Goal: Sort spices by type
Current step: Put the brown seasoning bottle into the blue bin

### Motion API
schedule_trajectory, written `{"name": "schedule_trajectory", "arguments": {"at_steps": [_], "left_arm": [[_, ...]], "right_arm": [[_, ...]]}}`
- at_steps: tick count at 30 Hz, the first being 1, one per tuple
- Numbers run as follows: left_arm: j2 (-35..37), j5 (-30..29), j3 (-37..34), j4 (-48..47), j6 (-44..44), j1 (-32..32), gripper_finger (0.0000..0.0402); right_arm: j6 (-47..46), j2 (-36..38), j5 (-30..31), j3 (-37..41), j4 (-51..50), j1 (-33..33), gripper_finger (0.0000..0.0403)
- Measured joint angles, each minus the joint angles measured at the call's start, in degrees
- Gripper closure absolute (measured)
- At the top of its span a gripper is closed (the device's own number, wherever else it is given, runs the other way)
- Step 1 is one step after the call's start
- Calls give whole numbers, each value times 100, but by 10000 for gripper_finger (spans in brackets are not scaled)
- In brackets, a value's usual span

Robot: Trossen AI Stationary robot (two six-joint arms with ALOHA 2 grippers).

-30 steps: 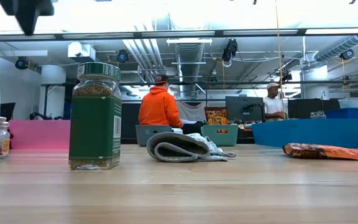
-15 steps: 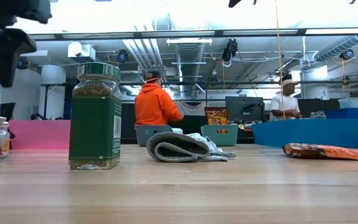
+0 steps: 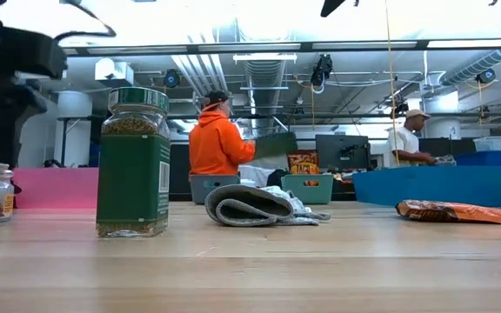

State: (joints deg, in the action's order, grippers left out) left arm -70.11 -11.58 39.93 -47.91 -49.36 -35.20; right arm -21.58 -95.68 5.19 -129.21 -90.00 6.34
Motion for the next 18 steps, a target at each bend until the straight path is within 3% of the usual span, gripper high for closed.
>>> {"name": "schedule_trajectory", "arguments": {"at_steps": [10,18], "left_arm": [[-67,7,-625,885,-72,0,113],[-263,10,-731,1087,-77,4,155]], "right_arm": [[-96,0,160,5,46,63,105],[-160,0,254,36,135,110,104]]}}
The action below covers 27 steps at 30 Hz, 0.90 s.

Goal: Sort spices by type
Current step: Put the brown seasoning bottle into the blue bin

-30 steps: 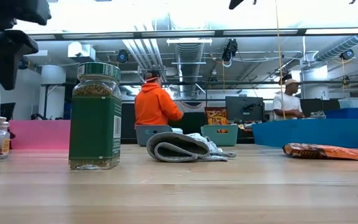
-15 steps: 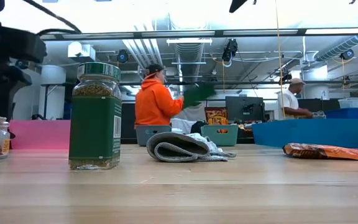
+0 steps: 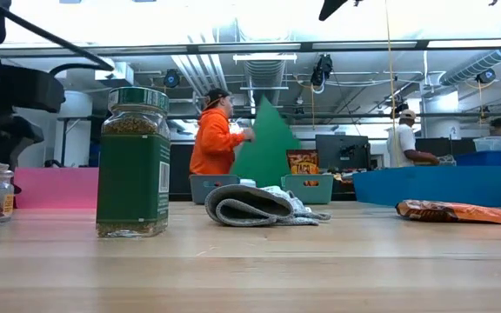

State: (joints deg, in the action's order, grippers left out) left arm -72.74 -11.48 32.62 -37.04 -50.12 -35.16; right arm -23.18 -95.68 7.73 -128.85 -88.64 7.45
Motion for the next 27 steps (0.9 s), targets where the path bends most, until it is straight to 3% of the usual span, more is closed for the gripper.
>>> {"name": "schedule_trajectory", "arguments": {"at_steps": [8,13,17,20,24,27], "left_arm": [[14,-138,46,42,11,0,229],[170,26,206,-160,48,1,231],[443,-10,994,-856,422,26,231],[633,-350,1700,-1545,773,227,231],[846,-987,2551,-1889,1501,743,231],[904,-1093,3097,-1844,2305,1367,231]], "right_arm": [[-68,0,37,102,112,48,116],[196,-2,106,163,110,48,124],[469,61,126,163,116,119,134],[749,195,132,163,175,161,142],[1373,367,143,163,641,156,152],[1759,476,116,165,930,101,157]]}}
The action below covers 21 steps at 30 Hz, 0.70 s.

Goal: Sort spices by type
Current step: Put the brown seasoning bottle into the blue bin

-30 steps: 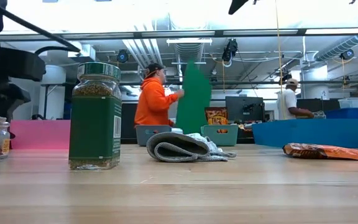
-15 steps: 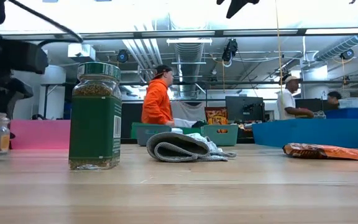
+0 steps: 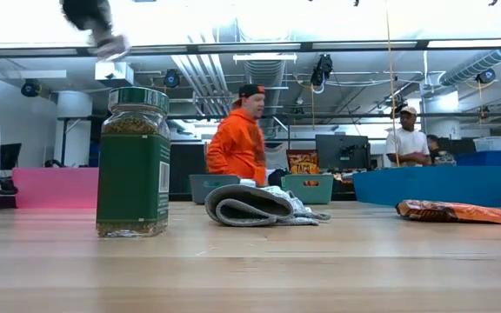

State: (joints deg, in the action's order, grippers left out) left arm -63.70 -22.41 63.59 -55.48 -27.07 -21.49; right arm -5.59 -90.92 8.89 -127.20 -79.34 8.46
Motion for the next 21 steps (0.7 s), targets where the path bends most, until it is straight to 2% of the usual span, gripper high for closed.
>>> {"name": "schedule_trajectory", "arguments": {"at_steps": [5,8,11,16,21], "left_arm": [[-95,165,801,218,1523,1163,231],[-286,951,1227,686,2327,1953,231],[-612,1810,1521,1095,2877,2550,231],[-1278,2188,2000,1497,3578,2767,231],[-1925,2312,2776,1734,3950,2794,231]], "right_arm": [[-79,101,-236,0,279,-7,148],[-201,79,-317,28,570,-45,129],[132,63,-477,226,918,-266,108],[271,-27,-573,503,1335,-609,80],[221,-209,-525,560,1478,-604,65]]}}
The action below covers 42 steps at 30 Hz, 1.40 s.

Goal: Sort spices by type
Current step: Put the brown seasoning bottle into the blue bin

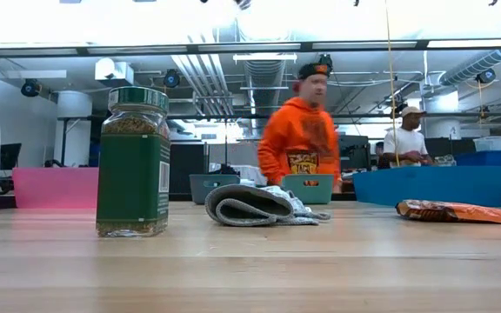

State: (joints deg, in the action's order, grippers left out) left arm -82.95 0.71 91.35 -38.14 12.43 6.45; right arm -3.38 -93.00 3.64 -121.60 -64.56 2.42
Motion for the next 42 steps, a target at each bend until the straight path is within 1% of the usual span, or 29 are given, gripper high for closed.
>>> {"name": "schedule_trajectory", "arguments": {"at_steps": [4,8,13,17,22,25,28,32,35,38,42], "left_arm": [[-405,60,649,5,9,111,231],[-685,322,1156,-22,-122,150,231],[-896,374,1526,-38,-192,146,231],[-1071,634,1755,-80,-261,144,231],[-1133,634,1776,-135,-267,143,231],[-1133,630,1773,-141,-289,146,231],[-1131,620,1768,-147,-339,148,229],[-1107,555,1768,-150,-350,148,187],[-1105,540,1768,-152,-352,148,173],[-1105,507,1766,-154,-352,157,173],[-1109,288,1821,-196,-314,158,173]], "right_arm": [[0,-101,-7,7,9,-4,62],[0,-80,137,7,29,-2,68],[-23,-90,254,15,18,-2,78],[5,-145,506,13,24,-2,85],[15,-175,532,15,8,-2,101],[131,-167,541,15,11,20,119],[200,-167,538,15,-6,22,154],[332,-167,532,15,-38,22,223],[356,-167,533,15,-35,22,225],[363,-162,538,15,-60,48,225],[327,-67,540,15,-331,160,225]]}}
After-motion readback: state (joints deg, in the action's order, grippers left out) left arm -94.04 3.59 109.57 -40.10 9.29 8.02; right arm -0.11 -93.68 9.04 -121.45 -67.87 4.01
